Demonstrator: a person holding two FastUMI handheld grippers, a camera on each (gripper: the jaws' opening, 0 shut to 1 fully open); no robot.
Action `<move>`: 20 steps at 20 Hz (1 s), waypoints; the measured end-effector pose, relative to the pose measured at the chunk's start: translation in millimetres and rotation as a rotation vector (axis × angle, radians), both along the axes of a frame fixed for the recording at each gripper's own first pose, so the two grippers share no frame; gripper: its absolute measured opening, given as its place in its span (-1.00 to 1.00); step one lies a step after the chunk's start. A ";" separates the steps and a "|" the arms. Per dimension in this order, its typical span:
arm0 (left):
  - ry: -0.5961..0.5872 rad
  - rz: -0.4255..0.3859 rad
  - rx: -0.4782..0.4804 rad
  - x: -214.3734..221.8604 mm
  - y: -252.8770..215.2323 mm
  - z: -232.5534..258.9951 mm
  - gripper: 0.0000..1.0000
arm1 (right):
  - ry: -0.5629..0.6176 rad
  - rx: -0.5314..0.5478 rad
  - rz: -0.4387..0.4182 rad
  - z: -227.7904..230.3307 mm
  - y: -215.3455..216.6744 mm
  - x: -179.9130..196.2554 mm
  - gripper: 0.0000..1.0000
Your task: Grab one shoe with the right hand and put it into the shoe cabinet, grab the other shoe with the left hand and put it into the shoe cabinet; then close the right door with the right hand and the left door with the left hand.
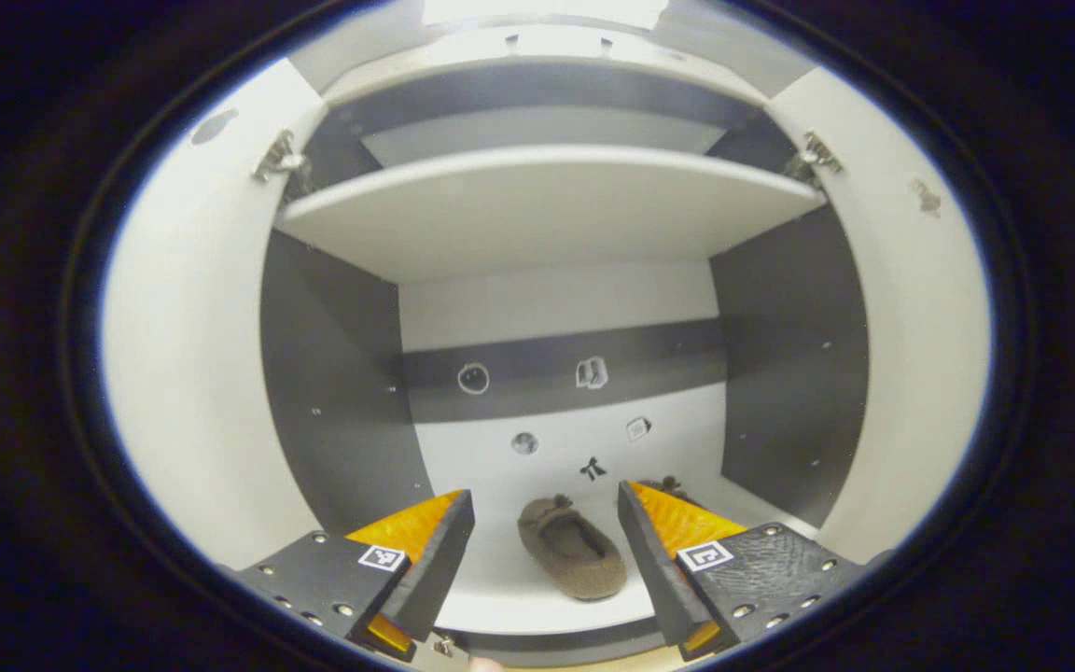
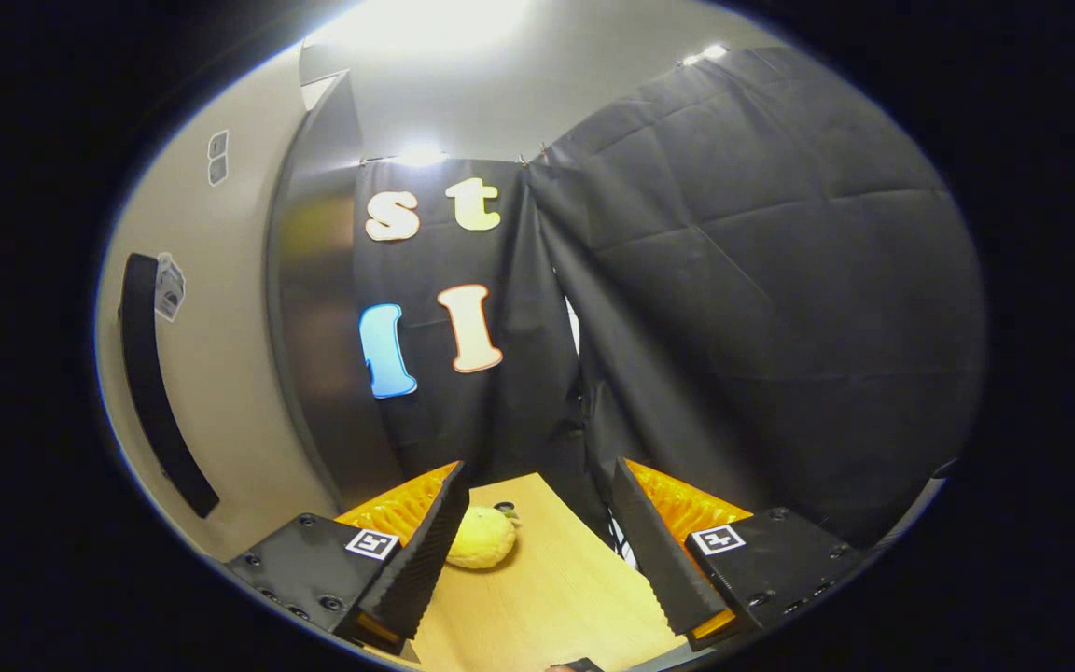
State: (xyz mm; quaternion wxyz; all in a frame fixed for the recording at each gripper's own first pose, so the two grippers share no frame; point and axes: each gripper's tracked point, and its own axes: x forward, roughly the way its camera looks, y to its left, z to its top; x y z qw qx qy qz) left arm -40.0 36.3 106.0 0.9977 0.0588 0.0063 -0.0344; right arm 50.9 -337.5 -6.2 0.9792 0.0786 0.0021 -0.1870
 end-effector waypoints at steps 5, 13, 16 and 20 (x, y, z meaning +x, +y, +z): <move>-0.080 0.058 -0.025 -46.2 9.5 10.5 0.86 | -0.025 -0.021 0.072 30.0 19.3 1.0 0.96; -0.048 0.187 -0.054 -45.2 10.7 -8.6 0.87 | -0.052 -0.018 0.176 60.6 52.4 11.1 0.96; 0.037 0.225 -0.080 -43.0 15.2 -16.2 0.86 | -0.054 -0.019 0.213 66.0 65.0 12.4 0.96; 0.093 0.239 -0.104 -44.9 19.3 -21.2 0.87 | -0.060 -0.018 0.268 69.8 81.5 8.5 0.96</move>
